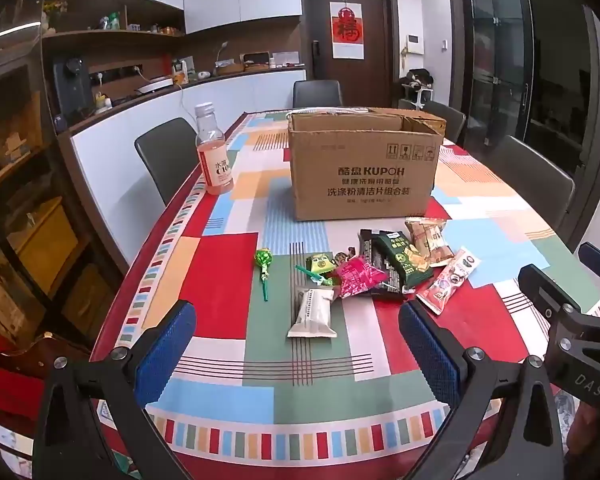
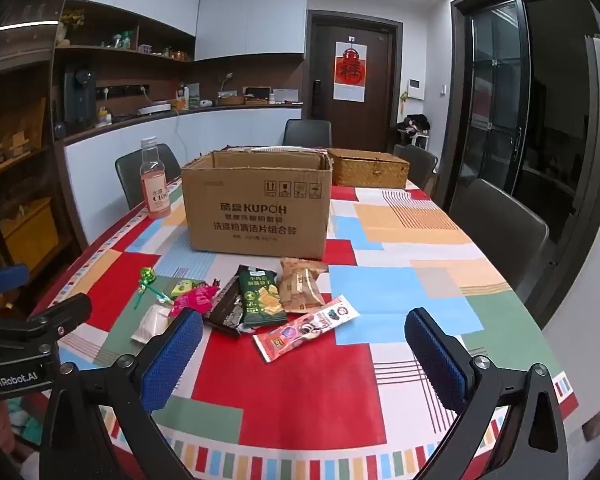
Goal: Organize snacks
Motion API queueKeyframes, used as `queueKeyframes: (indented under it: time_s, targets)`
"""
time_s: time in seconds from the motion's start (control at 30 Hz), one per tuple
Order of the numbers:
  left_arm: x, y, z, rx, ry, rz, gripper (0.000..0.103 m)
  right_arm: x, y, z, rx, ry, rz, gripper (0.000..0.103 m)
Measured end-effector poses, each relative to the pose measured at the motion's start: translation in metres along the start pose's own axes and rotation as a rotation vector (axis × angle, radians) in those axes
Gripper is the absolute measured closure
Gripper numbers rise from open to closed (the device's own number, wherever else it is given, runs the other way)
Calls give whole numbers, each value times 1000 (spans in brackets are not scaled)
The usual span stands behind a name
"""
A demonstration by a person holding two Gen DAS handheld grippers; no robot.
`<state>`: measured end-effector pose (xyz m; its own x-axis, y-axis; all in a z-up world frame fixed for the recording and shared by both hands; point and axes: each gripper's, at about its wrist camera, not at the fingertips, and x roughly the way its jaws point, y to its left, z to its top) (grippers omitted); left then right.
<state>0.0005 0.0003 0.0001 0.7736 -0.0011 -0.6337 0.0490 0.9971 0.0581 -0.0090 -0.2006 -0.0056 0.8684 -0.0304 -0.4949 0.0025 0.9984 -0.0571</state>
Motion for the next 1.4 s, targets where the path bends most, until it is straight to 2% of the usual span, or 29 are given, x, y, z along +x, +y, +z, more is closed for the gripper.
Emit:
queueKeyframes:
  time_s: [1.4]
  targets:
    - [-4,1,1,-1,-29,-4,0,0,0,0,-3,19,0,1]
